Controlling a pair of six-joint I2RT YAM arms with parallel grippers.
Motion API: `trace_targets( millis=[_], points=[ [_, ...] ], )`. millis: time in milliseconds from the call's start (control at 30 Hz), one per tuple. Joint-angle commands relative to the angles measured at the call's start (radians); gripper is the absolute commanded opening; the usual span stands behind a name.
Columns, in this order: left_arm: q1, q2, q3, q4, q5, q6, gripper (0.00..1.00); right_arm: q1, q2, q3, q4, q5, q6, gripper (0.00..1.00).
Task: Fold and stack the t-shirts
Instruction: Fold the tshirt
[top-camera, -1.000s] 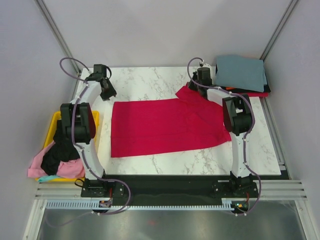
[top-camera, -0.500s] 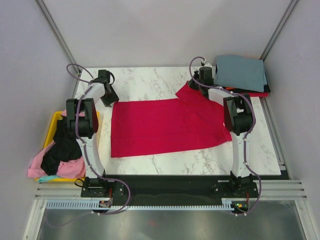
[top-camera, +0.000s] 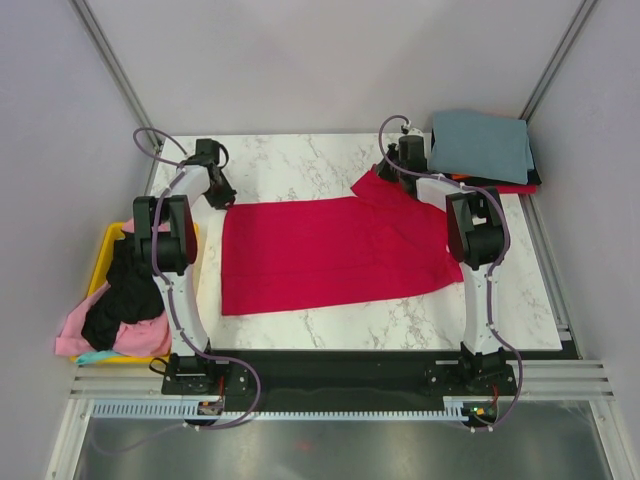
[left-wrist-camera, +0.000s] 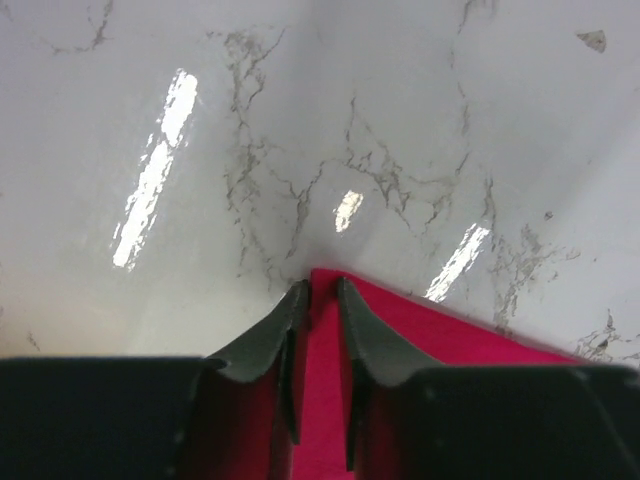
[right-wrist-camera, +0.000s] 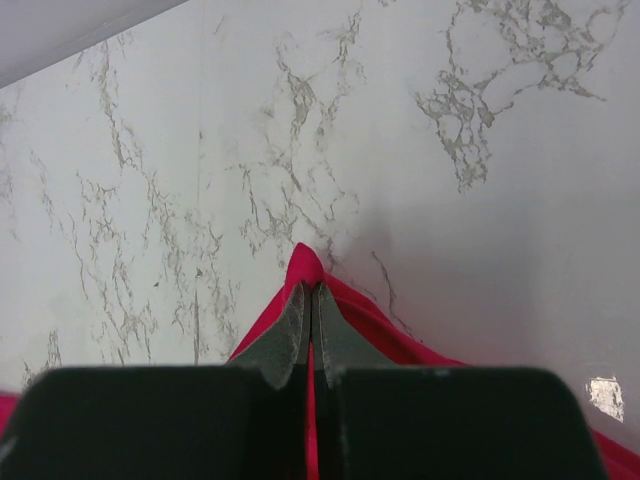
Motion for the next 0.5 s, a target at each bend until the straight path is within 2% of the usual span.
trace_targets(
  millis=[0, 67, 133, 167, 300, 467],
  points=[
    [-0.004, 0.039, 0.028, 0.063, 0.049, 0.019, 0.22, -0.004, 0.006, 0.032, 0.037, -0.031, 0.0, 0.0],
    [-0.005, 0.045, 0.032, 0.072, 0.06, 0.032, 0.18, -0.007, 0.008, 0.034, 0.036, -0.042, -0.01, 0.0],
    [-0.004, 0.047, 0.035, 0.08, 0.065, 0.038, 0.1, -0.013, 0.009, 0.032, 0.037, -0.062, -0.023, 0.0],
    [-0.005, 0.045, 0.034, 0.083, 0.069, 0.04, 0.03, -0.018, 0.006, 0.031, 0.044, -0.071, -0.021, 0.0],
    [-0.002, 0.0, 0.019, 0.081, 0.079, 0.04, 0.02, -0.038, -0.029, 0.018, 0.073, -0.108, -0.026, 0.0],
    [-0.004, -0.106, -0.037, 0.081, 0.086, 0.042, 0.02, -0.045, -0.168, -0.072, 0.076, -0.14, -0.081, 0.0]
  ],
)
